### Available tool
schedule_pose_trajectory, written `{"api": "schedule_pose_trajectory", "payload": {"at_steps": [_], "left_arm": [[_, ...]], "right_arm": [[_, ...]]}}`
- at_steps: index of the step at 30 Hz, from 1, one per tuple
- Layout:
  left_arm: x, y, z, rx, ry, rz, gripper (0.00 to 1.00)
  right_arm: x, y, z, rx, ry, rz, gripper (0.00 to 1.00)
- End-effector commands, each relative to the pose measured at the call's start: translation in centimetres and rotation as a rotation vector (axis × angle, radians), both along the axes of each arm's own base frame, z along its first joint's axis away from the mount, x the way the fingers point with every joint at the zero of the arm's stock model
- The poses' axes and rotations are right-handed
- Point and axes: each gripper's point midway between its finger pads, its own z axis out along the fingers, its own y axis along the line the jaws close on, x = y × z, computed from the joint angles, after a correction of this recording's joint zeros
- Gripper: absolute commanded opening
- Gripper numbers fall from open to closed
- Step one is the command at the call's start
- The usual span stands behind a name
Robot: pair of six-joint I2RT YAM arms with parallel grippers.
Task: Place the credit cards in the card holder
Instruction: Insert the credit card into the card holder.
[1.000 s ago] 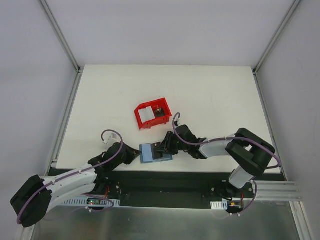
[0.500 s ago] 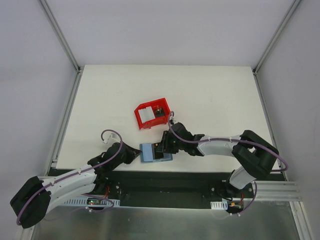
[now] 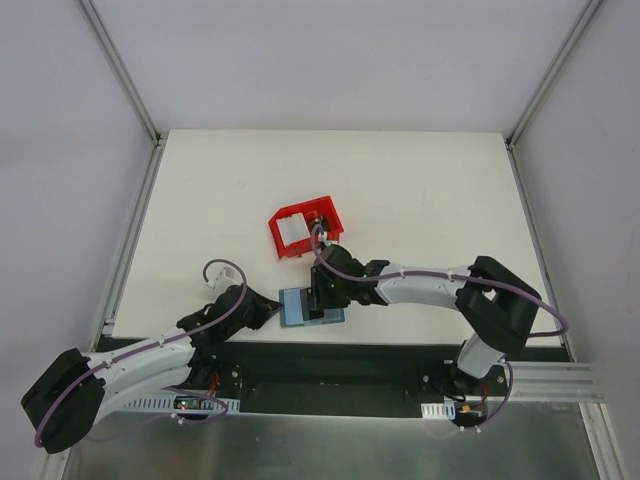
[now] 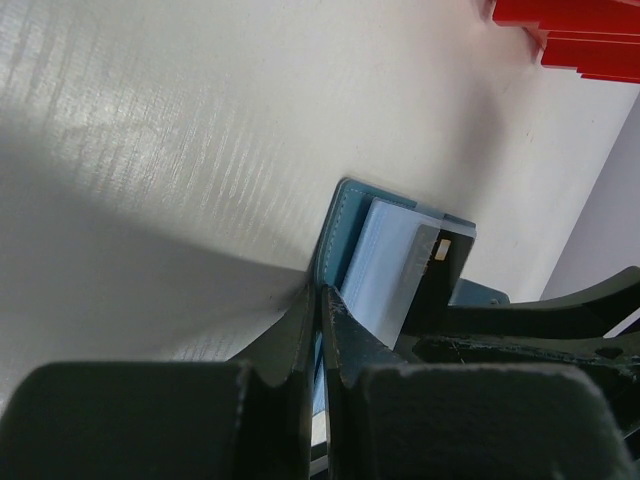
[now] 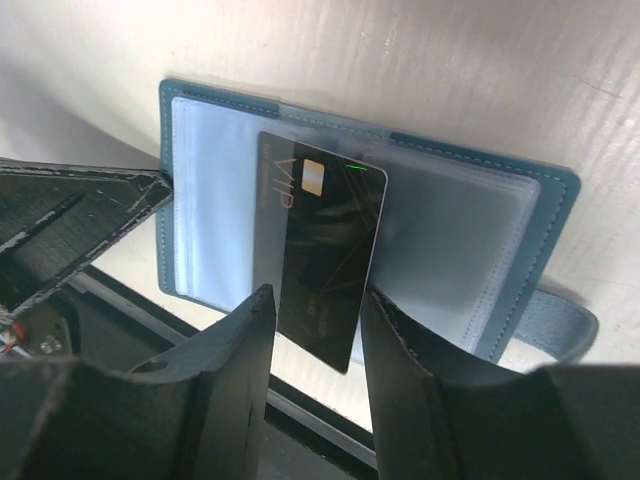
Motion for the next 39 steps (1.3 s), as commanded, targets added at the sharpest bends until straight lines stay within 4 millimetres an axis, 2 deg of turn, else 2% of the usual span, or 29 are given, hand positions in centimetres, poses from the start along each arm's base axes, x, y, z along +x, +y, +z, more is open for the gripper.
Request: {"api": "schedule_pose_trajectory", "payload": {"at_steps": [1, 5, 11, 13, 19, 31, 39], "left_arm": [[-1.0, 0.4, -1.1, 0.029, 0.023, -0.025, 0.0], [-1.0, 0.6, -1.3, 0.027, 0.024, -0.016, 0.0], [-0.9, 0.5, -1.1, 0.028, 0.021, -0.02, 0.0], [-1.0, 0.5, -1.2, 0.031, 0.024, -0.02, 0.0], [-1.0, 0.5, -1.2, 0.032, 0.026, -0.019, 0.0], [-1.0, 0.5, -1.2, 0.033, 0.027, -0.024, 0.0], [-0.9, 0.4, -1.0, 0.028, 0.021, -0.026, 0.0]], "right_arm": [[0.8, -2.4, 0.5, -0.119, -0.079, -0.01, 0.43], [0.7, -2.2, 1.0, -0.104, -0.087, 0.008, 0.44], [0.2, -0.4, 0.3, -0.059, -0.049, 0.054, 0.44], [-0.5, 0.5, 0.4, -0.027, -0.019, 0.089, 0.43], [-0.4, 1.8, 1.3, 0.033, -0.029, 0.11, 0.42], [-0.8, 3.1, 2.5, 0.022, -0.08, 0.193, 0.4], [-1.2, 4.2, 1.8, 0.03, -0.035, 0.22, 0.41]]}}
